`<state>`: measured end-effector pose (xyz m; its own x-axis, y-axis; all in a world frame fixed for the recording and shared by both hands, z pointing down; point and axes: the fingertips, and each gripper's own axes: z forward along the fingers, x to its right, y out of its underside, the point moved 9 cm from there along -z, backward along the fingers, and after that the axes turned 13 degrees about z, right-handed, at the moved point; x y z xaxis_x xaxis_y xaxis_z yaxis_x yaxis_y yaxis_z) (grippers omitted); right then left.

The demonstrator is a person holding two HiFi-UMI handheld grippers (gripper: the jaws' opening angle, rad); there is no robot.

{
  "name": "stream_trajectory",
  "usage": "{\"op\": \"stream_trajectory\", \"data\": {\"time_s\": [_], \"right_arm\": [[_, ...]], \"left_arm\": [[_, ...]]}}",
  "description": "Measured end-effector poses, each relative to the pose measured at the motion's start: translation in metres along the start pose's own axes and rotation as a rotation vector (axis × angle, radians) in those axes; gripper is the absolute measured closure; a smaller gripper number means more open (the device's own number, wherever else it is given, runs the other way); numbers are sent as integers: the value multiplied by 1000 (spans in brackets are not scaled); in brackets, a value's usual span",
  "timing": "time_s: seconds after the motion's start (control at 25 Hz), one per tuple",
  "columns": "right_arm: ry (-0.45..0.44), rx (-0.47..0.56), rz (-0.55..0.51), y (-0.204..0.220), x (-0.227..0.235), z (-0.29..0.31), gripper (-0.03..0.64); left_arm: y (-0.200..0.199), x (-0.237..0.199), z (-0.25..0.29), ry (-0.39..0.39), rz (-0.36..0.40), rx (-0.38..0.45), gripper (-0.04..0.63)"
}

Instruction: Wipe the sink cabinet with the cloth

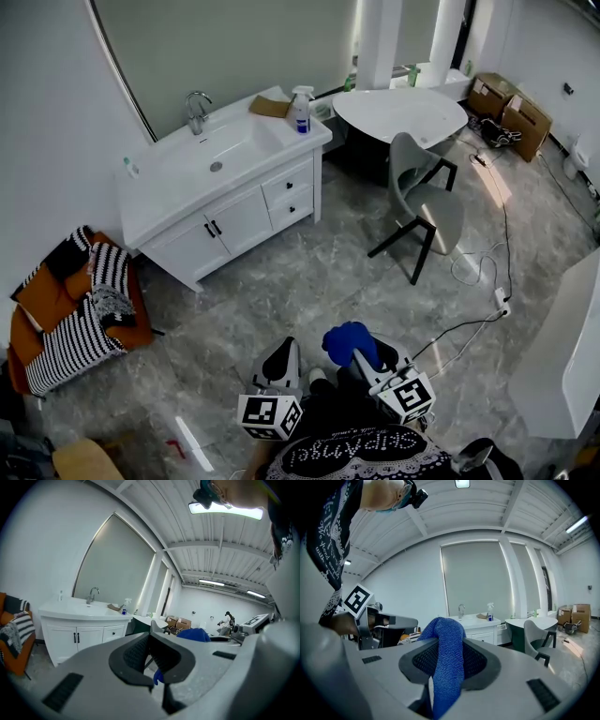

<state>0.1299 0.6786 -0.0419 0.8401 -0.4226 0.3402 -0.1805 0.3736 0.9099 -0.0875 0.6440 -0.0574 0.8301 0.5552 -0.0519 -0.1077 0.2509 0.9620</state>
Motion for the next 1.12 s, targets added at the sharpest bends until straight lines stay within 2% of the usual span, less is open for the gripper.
{"op": "stream_trajectory", "data": {"time_s": [0.36,0.64,0.88,1.12], "right_arm": [[-1,7,30,4,14,8,511],[-78,-36,38,-8,39,38,511],[-159,-41,14,-38,75,65,511],[-243,-17,-32,-68,116,89,511]], "left_arm": [[7,0,2,-53,-16,-30,591],[15,-8,13,-155,-65,-78,591],[-7,-3,51,-206,-58,-25,591],[-33,15,102,-193,-10,44,591]]}}
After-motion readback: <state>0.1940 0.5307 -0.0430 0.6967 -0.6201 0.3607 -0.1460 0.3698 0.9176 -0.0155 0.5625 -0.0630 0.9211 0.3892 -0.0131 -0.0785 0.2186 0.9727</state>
